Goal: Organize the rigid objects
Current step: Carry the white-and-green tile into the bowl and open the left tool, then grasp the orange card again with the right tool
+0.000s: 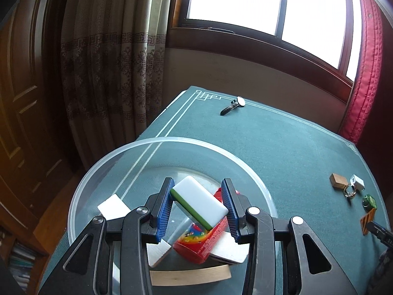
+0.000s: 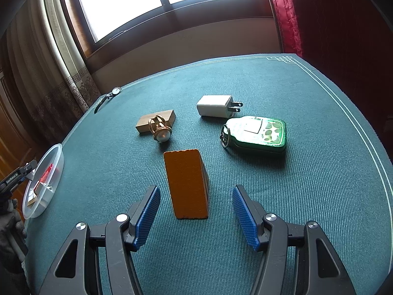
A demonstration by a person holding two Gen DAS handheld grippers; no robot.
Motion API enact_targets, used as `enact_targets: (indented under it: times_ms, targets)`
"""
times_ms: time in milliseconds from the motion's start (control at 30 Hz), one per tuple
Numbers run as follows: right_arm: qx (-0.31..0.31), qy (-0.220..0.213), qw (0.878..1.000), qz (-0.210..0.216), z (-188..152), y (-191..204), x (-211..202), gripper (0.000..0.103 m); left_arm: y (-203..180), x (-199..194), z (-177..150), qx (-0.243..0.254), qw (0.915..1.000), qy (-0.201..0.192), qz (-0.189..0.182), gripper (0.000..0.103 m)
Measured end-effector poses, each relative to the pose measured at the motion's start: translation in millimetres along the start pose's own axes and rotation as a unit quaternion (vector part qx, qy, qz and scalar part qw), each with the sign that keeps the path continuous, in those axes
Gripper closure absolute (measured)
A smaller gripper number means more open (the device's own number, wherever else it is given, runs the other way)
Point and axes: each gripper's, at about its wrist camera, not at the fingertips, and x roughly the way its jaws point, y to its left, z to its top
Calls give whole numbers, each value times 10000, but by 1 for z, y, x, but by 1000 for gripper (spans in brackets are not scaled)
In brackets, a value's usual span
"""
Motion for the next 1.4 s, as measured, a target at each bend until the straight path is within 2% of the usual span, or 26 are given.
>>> enact_targets:
  times_ms: [100,200,500,633,900,1167,1400]
  targets:
    - [-1,2,10000,-6,0,0,0,38,8,4,-1,-113,9999,12,66,61]
    - [-4,5,10000,-10,1,-1,0,38,16,6,-2,-317,9995,50,81,41]
    - [1,6,10000,-41,2,-1,1,38,8,-4,-7,-288,9996,-46,-23,40]
    - [-29,24,10000,-86,3,0,1,38,5,-11,-11,-271,9996,-82,-97,34]
    - [-140,72,9991,-385,7,7,5,39,6,-27,-18,-212,9996,-162,-99,32]
    - [-110,77,9983,-573,14,10,11,50,21,-35,-25,-305,9995,-115,-56,32]
    - [-353,174,9971,-657,19,25,19,69,29,-39,-29,-374,9992,-106,-68,32]
